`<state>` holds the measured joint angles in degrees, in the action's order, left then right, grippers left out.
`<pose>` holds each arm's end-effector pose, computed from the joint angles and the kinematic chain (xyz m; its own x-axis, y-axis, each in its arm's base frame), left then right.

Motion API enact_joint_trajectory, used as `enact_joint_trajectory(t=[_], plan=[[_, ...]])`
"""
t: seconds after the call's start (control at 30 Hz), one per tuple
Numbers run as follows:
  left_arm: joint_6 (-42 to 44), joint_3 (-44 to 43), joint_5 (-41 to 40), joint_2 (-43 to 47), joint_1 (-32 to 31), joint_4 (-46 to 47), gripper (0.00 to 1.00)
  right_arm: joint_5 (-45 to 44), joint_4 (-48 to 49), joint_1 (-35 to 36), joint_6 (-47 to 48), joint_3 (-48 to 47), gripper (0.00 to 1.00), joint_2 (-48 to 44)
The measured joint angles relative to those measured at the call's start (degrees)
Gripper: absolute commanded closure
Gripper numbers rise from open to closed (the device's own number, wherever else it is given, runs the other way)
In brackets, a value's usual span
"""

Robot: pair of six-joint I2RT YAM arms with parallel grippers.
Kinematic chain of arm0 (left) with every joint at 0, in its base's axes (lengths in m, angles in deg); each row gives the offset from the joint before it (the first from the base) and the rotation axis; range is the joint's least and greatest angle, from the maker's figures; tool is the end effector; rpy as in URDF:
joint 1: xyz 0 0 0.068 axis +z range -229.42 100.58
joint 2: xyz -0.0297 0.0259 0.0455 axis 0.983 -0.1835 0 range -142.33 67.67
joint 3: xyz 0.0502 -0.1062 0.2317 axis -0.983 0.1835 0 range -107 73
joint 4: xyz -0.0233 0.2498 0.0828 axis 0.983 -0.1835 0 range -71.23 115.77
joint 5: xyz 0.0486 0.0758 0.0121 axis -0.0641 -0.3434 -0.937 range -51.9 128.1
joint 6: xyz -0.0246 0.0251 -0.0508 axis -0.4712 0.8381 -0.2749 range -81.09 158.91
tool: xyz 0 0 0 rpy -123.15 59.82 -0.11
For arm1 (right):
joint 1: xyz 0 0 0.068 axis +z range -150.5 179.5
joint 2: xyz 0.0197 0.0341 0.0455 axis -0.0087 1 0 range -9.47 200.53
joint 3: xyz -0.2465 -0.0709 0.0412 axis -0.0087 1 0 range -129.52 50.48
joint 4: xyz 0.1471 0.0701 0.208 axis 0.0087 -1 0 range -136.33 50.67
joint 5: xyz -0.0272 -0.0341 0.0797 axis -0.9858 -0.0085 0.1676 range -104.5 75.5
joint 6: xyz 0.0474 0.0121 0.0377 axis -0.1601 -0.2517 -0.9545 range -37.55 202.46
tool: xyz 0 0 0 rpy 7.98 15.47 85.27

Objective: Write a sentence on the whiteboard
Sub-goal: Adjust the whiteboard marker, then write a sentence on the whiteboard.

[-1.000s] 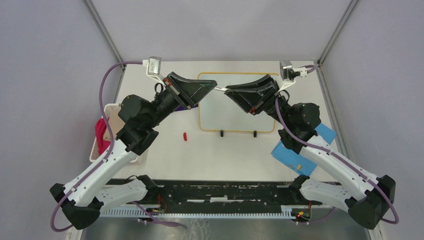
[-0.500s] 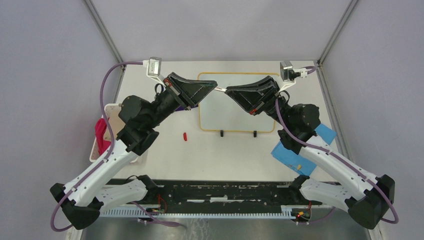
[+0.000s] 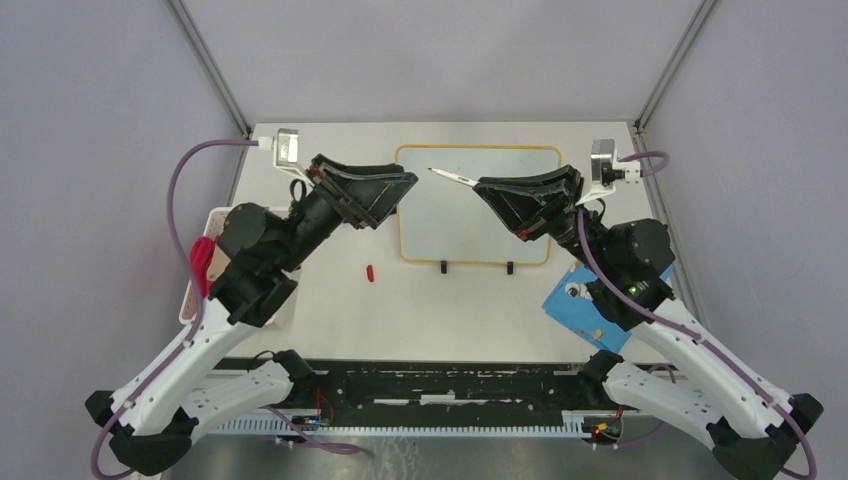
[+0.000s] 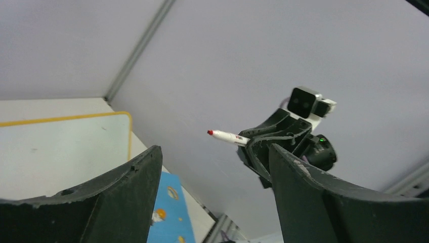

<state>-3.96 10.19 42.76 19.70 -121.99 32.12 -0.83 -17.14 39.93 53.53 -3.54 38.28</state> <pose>0.1366 -0.1305 0.4645 -0.3017 -0.6437 -0.7033 0.7161 0.3340 -0.6128 0.1422 0.1358 0.4425 -0.0637 0.5631 -0.8239 -0.8654 0.3800 0.3266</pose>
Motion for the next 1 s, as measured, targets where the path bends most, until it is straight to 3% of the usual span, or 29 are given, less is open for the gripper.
enact_joint_trajectory(t=[0.23,0.43,0.7,1.0], plan=[[14.7,0.4,-11.2,6.9,0.0,-10.7,0.18,-17.8,-21.3,0.2,16.9,-4.9,1.00,-2.4],[25.2,4.8,-18.4,6.6,0.0,-18.0,0.18,-31.0,-29.5,4.5,25.2,-5.0,1.00,-0.5],[30.4,6.2,-20.8,0.0,0.1,-21.0,0.17,-52.5,-29.6,23.2,35.6,-4.9,1.00,10.4],[31.6,13.4,-24.2,-2.9,0.1,-13.4,0.11,-58.2,-22.2,23.5,36.2,4.4,1.00,10.5]])
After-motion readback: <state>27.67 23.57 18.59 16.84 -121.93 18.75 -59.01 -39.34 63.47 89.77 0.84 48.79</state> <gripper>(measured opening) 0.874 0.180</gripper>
